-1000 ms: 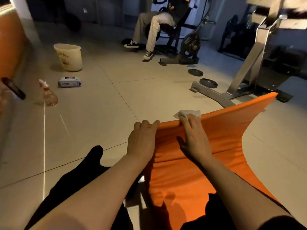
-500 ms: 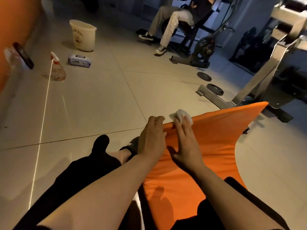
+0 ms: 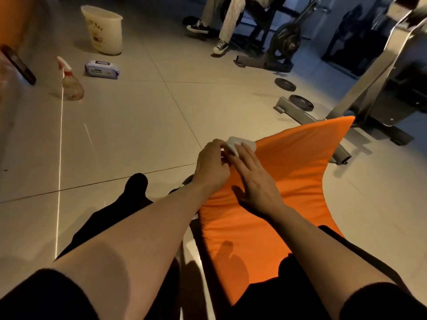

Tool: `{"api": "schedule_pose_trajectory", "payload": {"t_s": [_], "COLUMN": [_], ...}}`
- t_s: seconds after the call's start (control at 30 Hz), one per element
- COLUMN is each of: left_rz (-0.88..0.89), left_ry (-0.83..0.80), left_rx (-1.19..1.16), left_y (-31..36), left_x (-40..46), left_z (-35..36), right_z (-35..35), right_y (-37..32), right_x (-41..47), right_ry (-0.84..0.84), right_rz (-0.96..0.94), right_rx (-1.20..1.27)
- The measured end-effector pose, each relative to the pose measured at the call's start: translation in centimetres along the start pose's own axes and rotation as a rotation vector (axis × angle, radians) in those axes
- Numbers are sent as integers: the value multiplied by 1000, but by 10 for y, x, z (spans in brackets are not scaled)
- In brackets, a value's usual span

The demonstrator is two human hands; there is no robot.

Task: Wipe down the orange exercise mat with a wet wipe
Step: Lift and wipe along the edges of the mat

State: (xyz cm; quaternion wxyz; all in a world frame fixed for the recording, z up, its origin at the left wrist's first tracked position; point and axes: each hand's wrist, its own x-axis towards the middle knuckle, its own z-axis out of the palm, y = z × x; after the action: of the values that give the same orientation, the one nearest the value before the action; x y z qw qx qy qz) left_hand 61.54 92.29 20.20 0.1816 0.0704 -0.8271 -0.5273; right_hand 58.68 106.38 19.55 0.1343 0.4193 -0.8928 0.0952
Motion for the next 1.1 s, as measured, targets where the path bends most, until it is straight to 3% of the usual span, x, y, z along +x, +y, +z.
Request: {"api": "schedule_pose_trajectory", "payload": {"t_s": [0.17,0.33,0.5,0.63,0.83,0.97,1.1], "left_rz": [-132,-205,-199,-265,-292,-217,-11], "left_ry": [-317,-591,-647,-795,-591,-648,-761], "left_rx": [104,-23,40,-43,-305,-341,-254], "left_y": [2,-5,-35,-65,-85,-93,-90], "left_x": [38,93,141,150,183,195,209], "left_z": [-13,-12,-8,8,40,56,73], "right_z": [2,13,29,63,107,116,90], "right_y": [24,60,93,109,118,126,151], "right_x": [26,53,90,110,134,132,153], "right_ry": [84,76,89,84,189,284,307], "right_rz": [60,110,156,233,249,393,519], "right_rx": [18,-7,-33,-4,30,122,166]}}
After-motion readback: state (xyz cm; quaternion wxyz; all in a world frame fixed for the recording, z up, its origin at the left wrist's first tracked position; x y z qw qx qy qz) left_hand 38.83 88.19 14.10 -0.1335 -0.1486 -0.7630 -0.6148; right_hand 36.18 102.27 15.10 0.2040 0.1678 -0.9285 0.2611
